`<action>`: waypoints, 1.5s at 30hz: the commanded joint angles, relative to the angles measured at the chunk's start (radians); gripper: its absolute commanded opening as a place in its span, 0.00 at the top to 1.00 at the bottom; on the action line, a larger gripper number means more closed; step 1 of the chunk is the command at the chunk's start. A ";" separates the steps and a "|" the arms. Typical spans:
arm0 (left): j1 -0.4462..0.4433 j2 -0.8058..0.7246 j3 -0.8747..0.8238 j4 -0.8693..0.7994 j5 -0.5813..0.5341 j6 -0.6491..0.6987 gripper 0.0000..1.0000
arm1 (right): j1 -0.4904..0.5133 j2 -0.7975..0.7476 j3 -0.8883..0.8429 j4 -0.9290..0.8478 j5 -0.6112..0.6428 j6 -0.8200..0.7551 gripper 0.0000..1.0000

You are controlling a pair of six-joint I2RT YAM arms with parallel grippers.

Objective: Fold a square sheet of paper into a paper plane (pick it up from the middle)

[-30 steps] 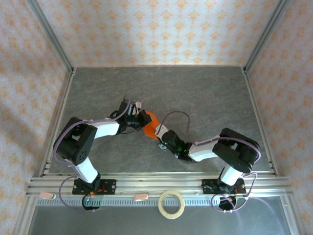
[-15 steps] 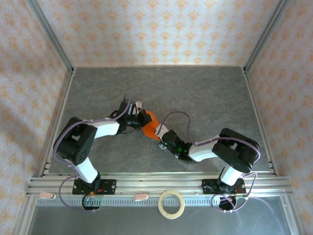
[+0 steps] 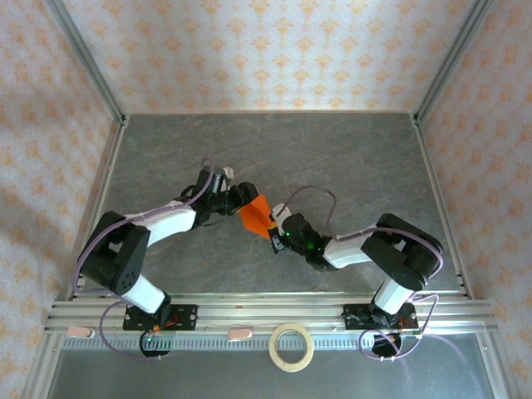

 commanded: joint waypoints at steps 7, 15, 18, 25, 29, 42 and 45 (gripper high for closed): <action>0.012 -0.086 -0.040 -0.036 -0.078 0.011 0.35 | -0.047 0.048 0.011 0.052 -0.167 0.154 1.00; 0.012 -0.083 -0.054 -0.014 -0.041 0.010 0.37 | -0.110 0.070 0.001 0.140 -0.356 0.300 1.00; 0.012 -0.080 -0.060 0.000 -0.028 0.008 0.39 | -0.146 0.102 0.007 0.183 -0.452 0.387 1.00; 0.012 -0.075 -0.069 0.009 -0.014 0.007 0.43 | -0.184 0.181 0.035 0.198 -0.543 0.493 1.00; 0.012 -0.068 -0.072 0.015 -0.009 0.005 0.45 | -0.201 0.206 0.027 0.244 -0.591 0.555 1.00; 0.006 0.016 -0.120 0.231 0.150 -0.047 0.93 | -0.227 0.231 0.054 0.182 -0.643 0.722 1.00; -0.003 0.041 -0.118 0.249 0.168 -0.044 0.95 | -0.227 0.219 0.052 0.177 -0.646 0.739 1.00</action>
